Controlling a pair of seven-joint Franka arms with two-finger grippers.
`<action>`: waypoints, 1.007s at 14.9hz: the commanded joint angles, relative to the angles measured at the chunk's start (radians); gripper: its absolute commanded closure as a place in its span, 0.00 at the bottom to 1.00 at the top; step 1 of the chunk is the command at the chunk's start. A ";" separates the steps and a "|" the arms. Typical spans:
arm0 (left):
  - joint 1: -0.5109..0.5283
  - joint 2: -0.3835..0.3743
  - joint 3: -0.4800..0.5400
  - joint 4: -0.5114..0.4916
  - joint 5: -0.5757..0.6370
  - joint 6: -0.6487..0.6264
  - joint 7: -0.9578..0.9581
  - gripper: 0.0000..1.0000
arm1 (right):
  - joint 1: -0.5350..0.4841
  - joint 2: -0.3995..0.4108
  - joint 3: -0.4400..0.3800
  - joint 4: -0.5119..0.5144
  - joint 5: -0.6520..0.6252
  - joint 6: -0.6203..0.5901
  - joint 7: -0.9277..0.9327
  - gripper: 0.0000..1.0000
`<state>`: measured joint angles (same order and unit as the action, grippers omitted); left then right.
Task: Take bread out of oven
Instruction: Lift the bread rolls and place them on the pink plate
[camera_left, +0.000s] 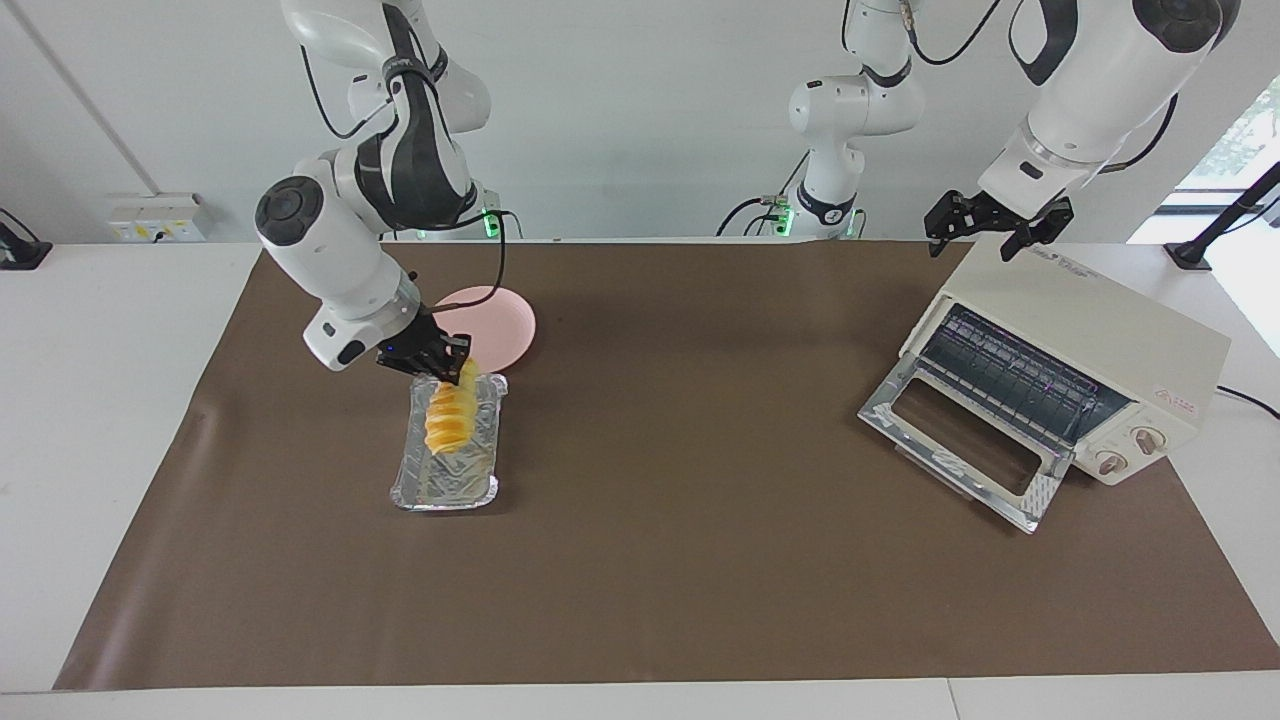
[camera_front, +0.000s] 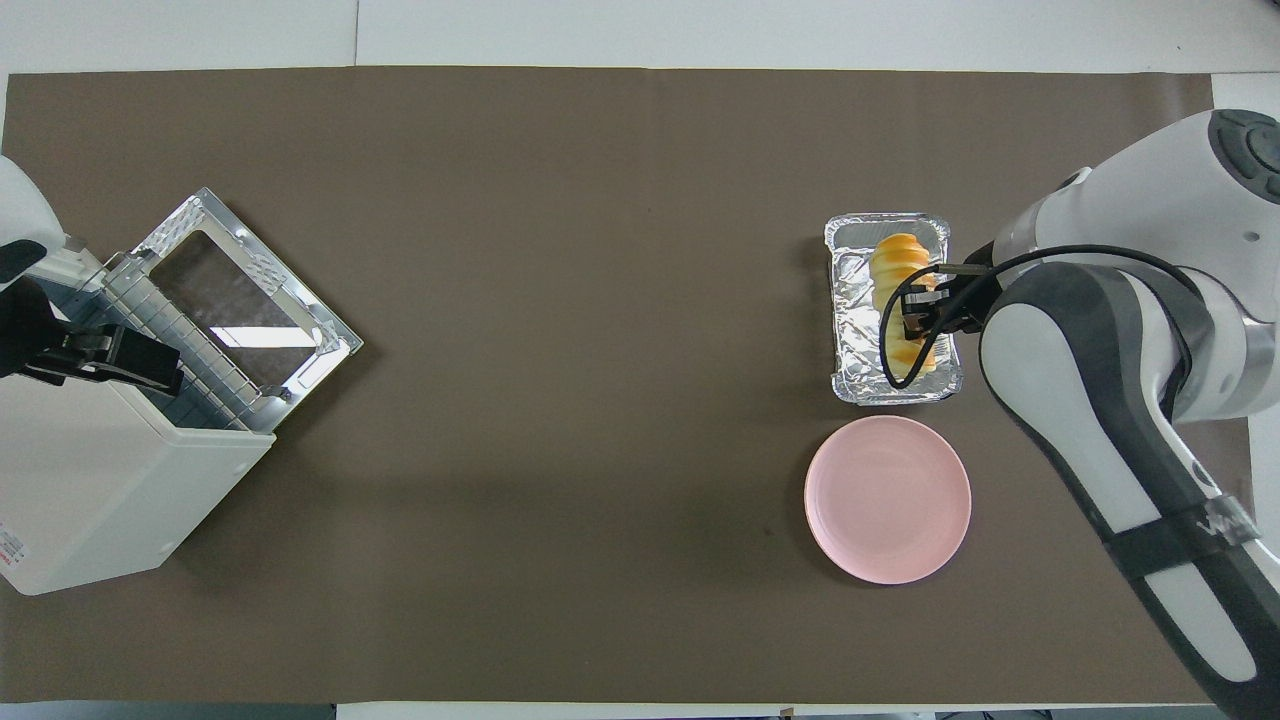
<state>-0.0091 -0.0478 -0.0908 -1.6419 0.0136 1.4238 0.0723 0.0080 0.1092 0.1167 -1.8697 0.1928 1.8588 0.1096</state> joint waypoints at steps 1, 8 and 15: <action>0.001 -0.018 0.003 -0.010 -0.010 0.014 -0.009 0.00 | -0.005 -0.107 0.009 -0.130 -0.016 -0.044 0.044 1.00; 0.001 -0.017 0.003 -0.010 -0.010 0.014 -0.009 0.00 | 0.050 -0.361 0.017 -0.523 -0.010 -0.015 0.122 1.00; 0.001 -0.018 0.003 -0.010 -0.010 0.014 -0.009 0.00 | 0.063 -0.425 0.017 -0.678 -0.009 0.108 0.114 1.00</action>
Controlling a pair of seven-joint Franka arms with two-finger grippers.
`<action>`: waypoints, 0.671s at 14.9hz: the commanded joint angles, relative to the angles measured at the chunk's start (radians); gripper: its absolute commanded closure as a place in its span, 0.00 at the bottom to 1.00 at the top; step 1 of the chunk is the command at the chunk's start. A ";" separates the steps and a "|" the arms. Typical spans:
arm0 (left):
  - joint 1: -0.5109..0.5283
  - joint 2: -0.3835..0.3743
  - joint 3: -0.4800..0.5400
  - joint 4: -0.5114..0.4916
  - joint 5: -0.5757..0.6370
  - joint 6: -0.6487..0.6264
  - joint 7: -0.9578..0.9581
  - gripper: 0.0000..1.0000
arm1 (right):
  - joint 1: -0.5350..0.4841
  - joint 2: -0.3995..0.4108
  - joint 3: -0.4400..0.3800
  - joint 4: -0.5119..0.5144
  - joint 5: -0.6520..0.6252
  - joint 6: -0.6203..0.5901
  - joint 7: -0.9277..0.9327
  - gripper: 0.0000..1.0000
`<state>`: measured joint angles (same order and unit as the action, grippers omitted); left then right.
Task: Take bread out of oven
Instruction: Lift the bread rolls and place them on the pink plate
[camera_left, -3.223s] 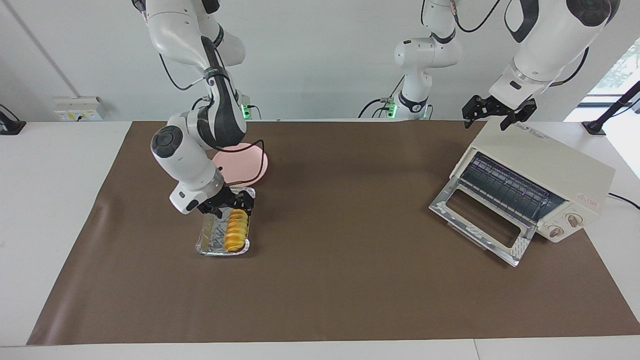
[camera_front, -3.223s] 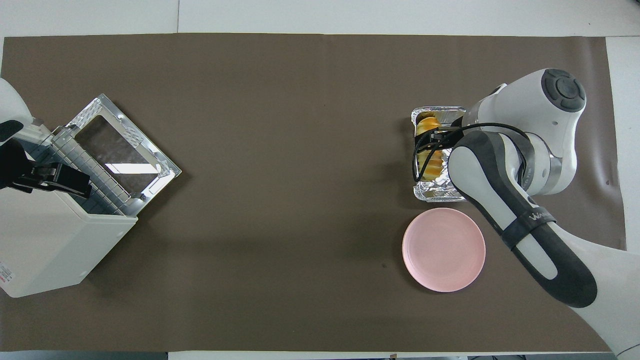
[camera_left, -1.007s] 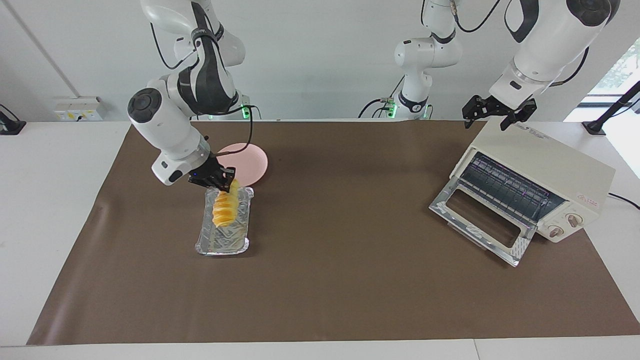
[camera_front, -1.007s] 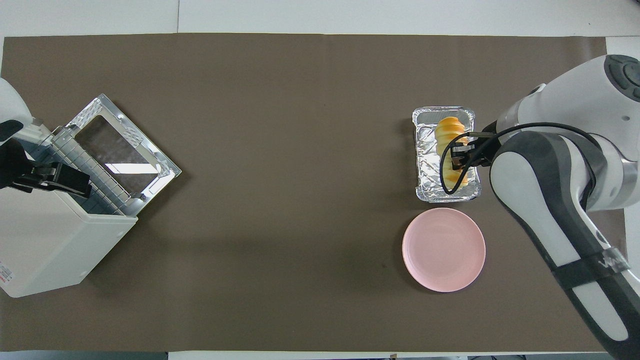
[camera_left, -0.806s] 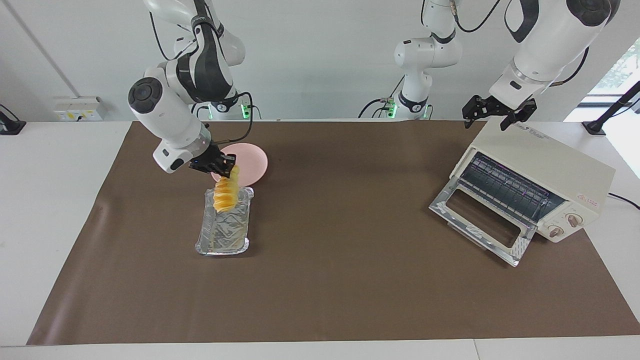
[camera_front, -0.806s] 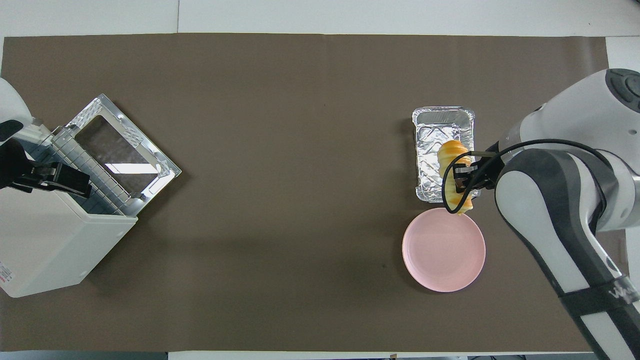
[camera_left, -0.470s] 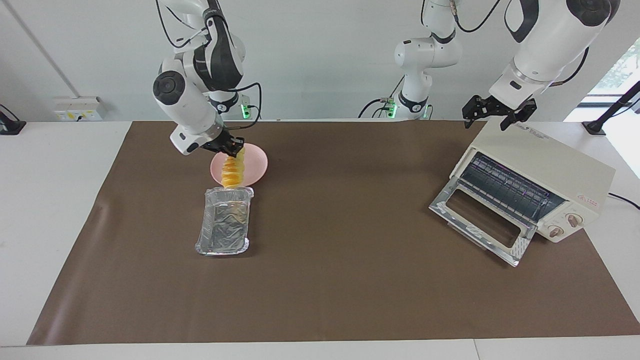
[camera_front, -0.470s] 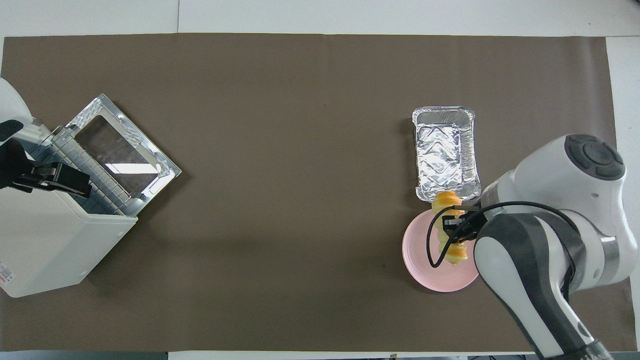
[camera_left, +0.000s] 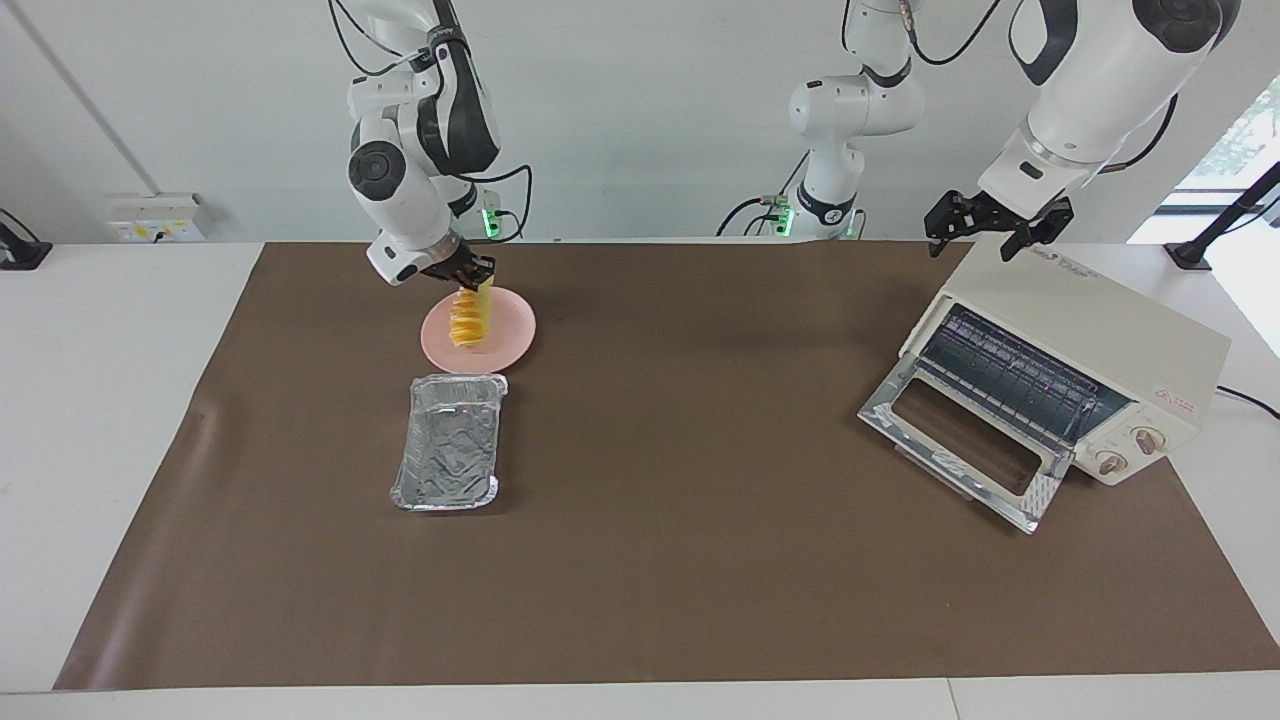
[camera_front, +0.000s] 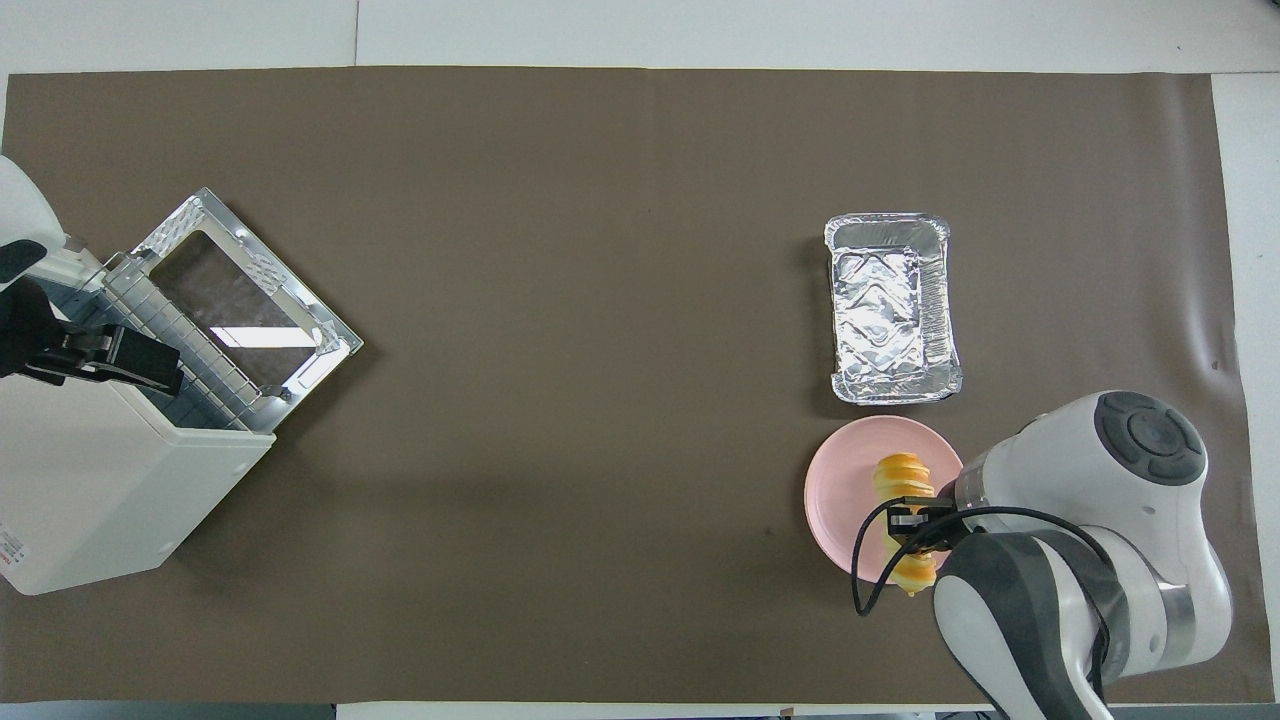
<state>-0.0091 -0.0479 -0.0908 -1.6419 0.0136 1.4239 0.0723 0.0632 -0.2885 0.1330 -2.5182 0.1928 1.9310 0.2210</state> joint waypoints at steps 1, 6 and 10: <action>0.001 -0.017 0.003 -0.010 -0.010 0.013 -0.009 0.00 | 0.024 -0.021 0.000 -0.033 -0.009 0.054 0.003 1.00; 0.001 -0.017 0.003 -0.010 -0.012 0.013 -0.009 0.00 | 0.063 0.029 0.000 -0.057 -0.003 0.169 0.014 1.00; 0.001 -0.017 0.003 -0.010 -0.010 0.013 -0.009 0.00 | 0.063 0.045 0.000 -0.036 -0.003 0.165 0.001 0.00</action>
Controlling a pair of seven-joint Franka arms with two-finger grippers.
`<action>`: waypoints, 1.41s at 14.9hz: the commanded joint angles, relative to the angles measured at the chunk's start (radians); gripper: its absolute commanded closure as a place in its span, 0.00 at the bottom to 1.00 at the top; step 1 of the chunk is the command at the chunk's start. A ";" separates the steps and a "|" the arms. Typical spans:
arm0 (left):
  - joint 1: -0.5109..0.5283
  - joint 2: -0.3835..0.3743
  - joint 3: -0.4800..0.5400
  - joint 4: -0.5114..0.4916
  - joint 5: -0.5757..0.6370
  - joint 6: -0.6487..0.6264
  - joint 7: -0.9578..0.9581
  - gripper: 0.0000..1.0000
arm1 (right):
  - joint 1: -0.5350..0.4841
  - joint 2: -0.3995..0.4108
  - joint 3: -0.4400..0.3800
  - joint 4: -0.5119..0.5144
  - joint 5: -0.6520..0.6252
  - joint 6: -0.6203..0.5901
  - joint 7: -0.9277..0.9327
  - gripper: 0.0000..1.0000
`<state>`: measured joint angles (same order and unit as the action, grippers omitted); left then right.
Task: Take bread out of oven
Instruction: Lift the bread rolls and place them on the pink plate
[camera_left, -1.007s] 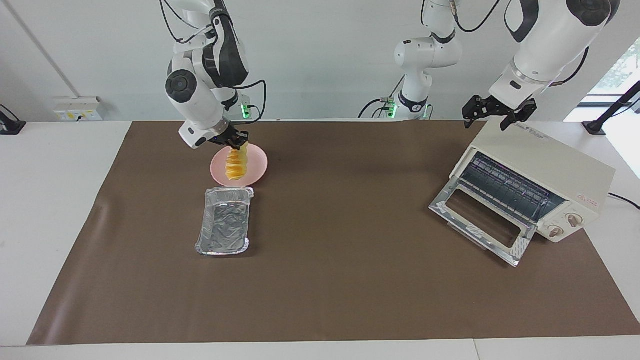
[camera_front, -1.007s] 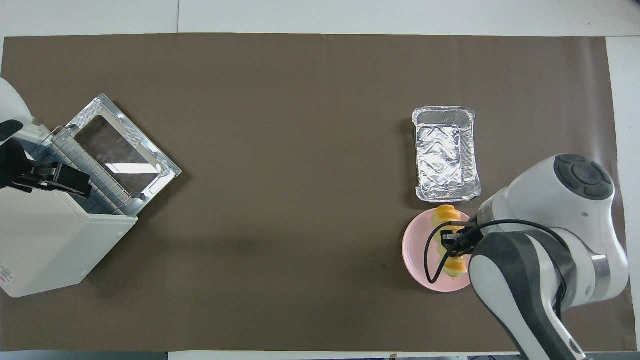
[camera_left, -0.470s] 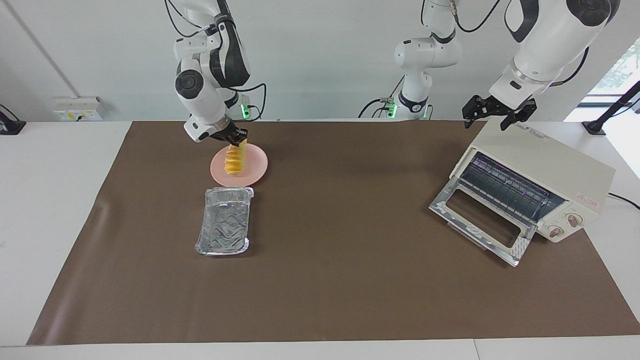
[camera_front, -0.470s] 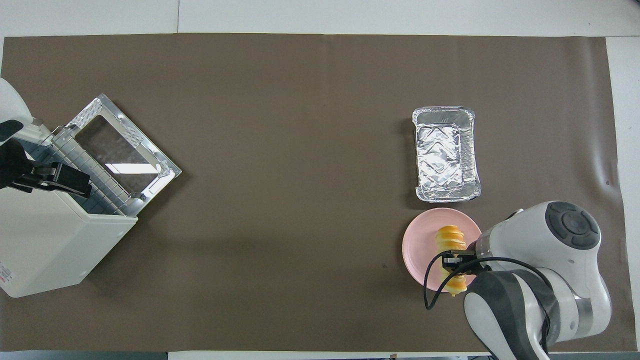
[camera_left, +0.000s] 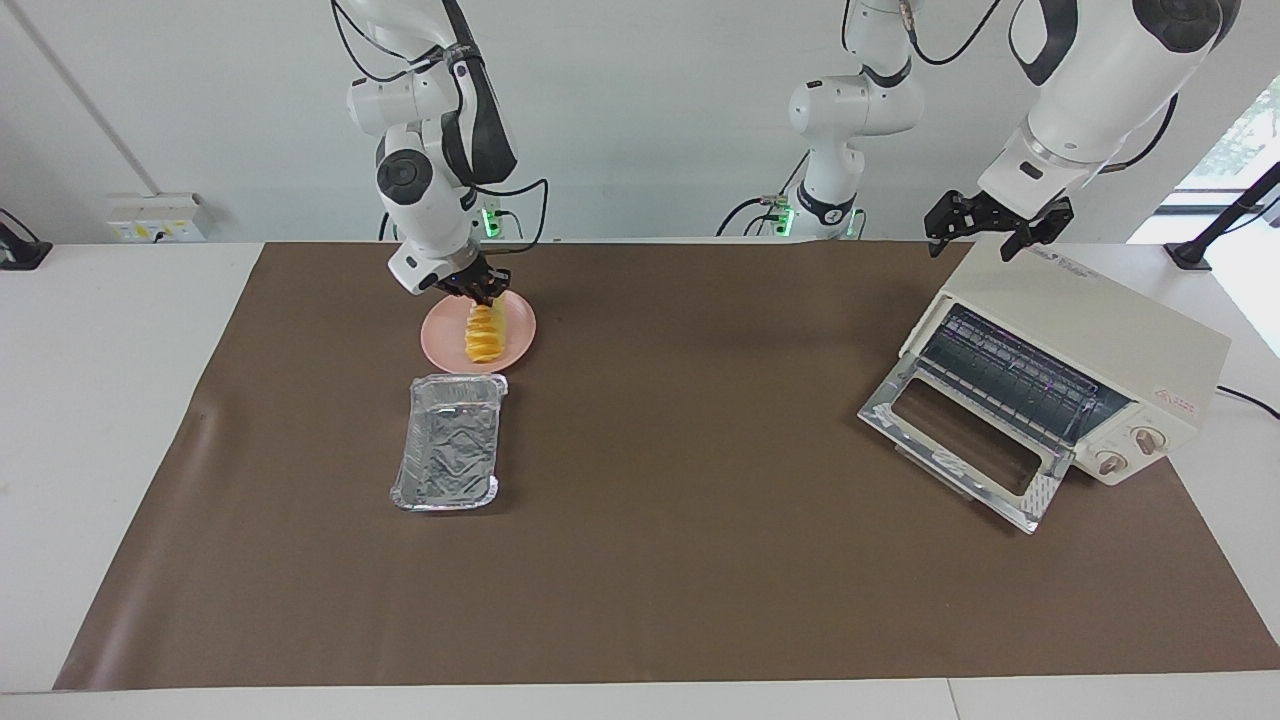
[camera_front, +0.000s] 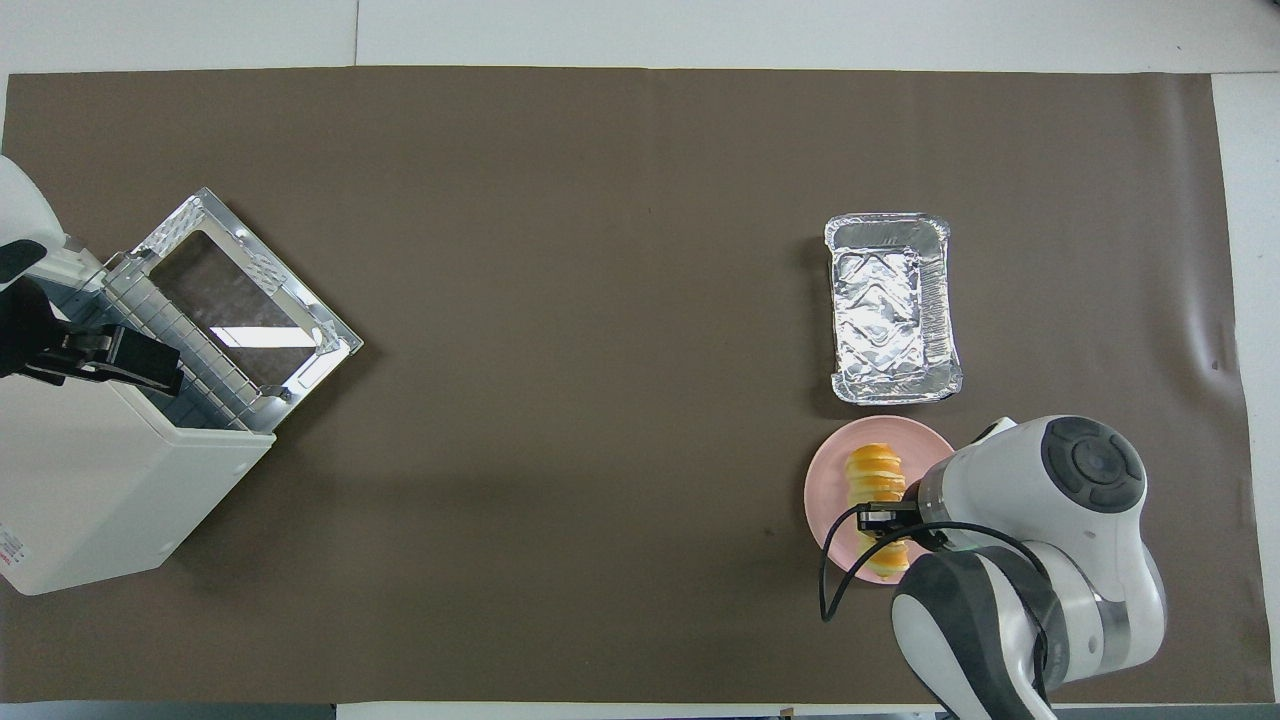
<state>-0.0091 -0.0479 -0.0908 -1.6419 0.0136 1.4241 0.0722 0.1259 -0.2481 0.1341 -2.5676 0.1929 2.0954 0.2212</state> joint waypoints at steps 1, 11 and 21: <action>0.001 -0.018 0.003 -0.010 -0.012 0.013 -0.009 0.00 | -0.008 0.004 -0.001 0.039 -0.003 -0.005 -0.002 0.00; 0.001 -0.017 0.003 -0.010 -0.010 0.015 -0.009 0.00 | -0.213 0.239 -0.005 0.538 -0.062 -0.091 -0.138 0.00; 0.001 -0.017 0.003 -0.010 -0.010 0.015 -0.009 0.00 | -0.221 0.413 -0.005 0.809 -0.168 -0.169 -0.161 0.00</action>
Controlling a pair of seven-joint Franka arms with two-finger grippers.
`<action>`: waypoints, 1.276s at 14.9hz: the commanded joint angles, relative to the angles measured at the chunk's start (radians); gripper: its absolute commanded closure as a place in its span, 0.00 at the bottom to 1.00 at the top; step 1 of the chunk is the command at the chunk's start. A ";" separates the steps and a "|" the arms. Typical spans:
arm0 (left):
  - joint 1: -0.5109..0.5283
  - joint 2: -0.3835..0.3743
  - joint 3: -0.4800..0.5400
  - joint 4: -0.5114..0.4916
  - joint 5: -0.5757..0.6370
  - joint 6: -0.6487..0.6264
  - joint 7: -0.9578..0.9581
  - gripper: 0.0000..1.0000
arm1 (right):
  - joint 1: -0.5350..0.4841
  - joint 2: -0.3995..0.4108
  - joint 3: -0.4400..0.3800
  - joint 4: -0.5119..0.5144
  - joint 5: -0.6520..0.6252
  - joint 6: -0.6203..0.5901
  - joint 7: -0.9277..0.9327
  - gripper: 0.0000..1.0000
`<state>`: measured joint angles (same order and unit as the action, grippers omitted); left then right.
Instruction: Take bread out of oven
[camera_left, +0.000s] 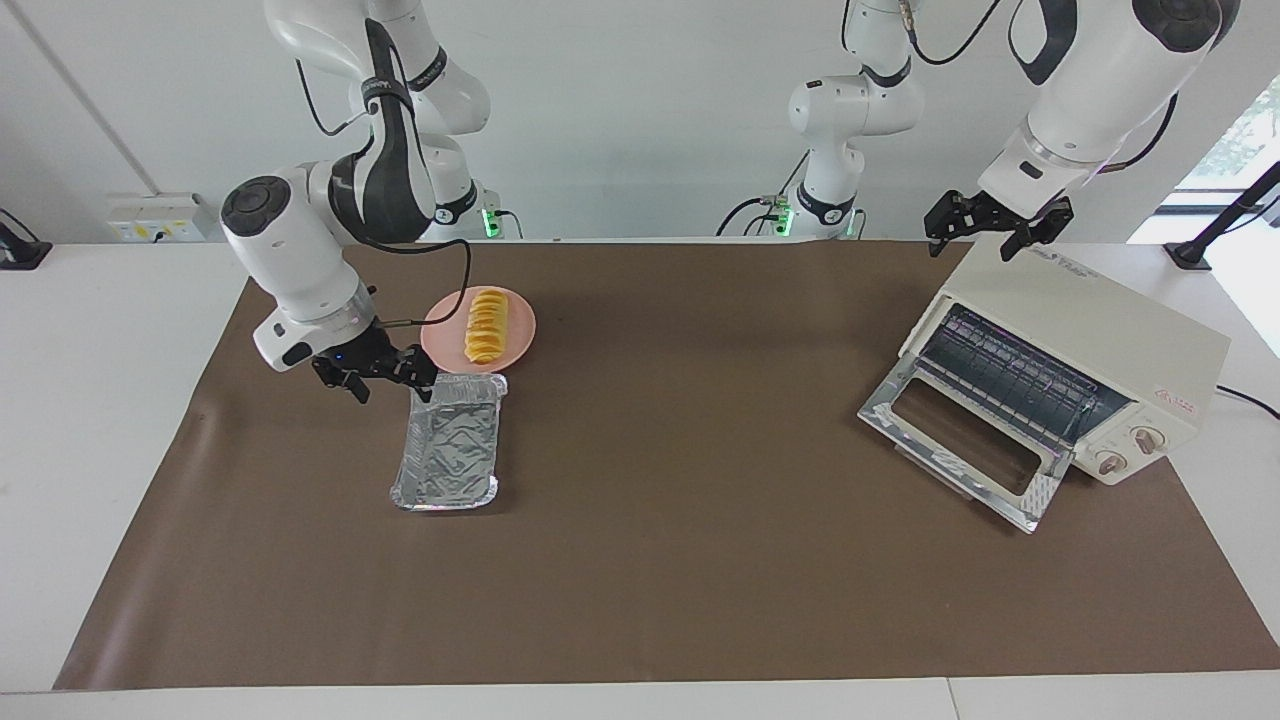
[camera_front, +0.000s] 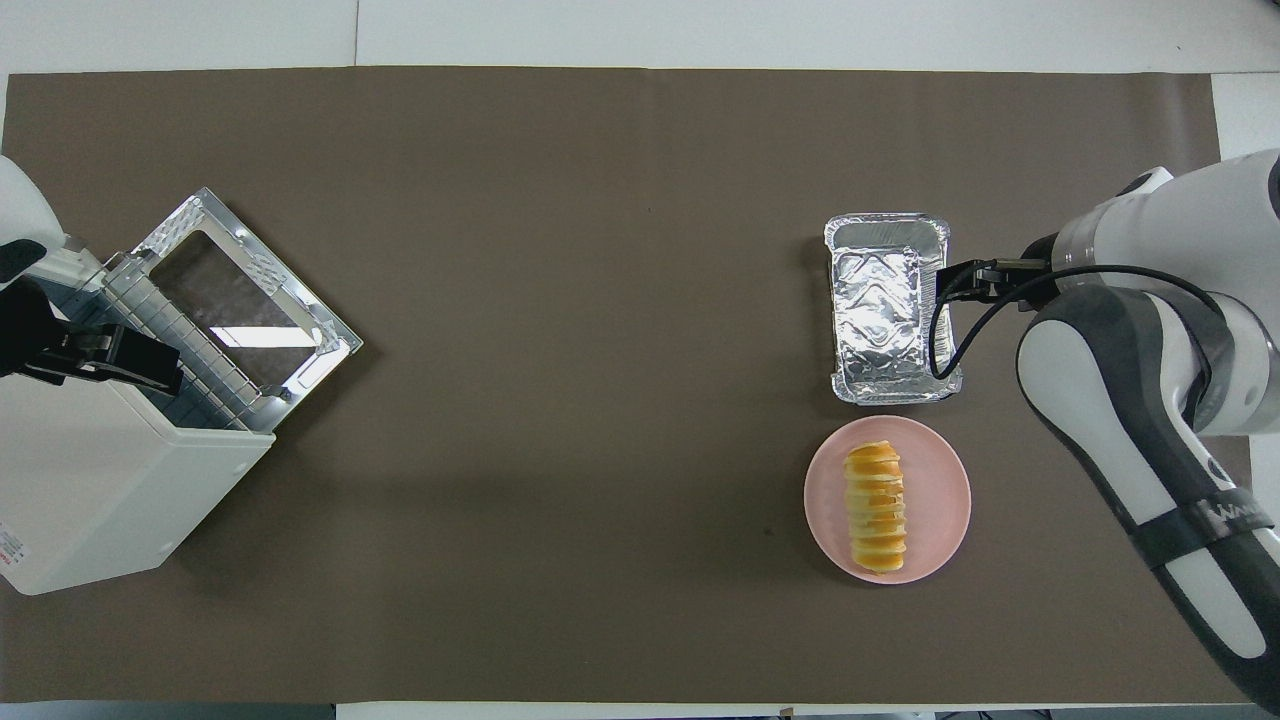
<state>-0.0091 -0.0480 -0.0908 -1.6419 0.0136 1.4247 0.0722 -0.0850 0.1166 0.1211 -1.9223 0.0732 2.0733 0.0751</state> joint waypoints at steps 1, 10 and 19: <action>0.001 -0.016 0.003 -0.010 -0.010 0.014 -0.009 0.00 | -0.010 0.069 0.008 0.239 -0.062 -0.242 -0.015 0.00; 0.001 -0.016 0.003 -0.010 -0.010 0.014 -0.009 0.00 | -0.009 -0.098 0.000 0.298 -0.069 -0.499 -0.064 0.00; 0.001 -0.016 0.003 -0.010 -0.010 0.014 -0.009 0.00 | -0.032 -0.111 -0.001 0.290 -0.105 -0.533 -0.095 0.00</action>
<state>-0.0091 -0.0484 -0.0908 -1.6419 0.0136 1.4251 0.0721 -0.1007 0.0123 0.1094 -1.6231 -0.0161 1.5387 0.0050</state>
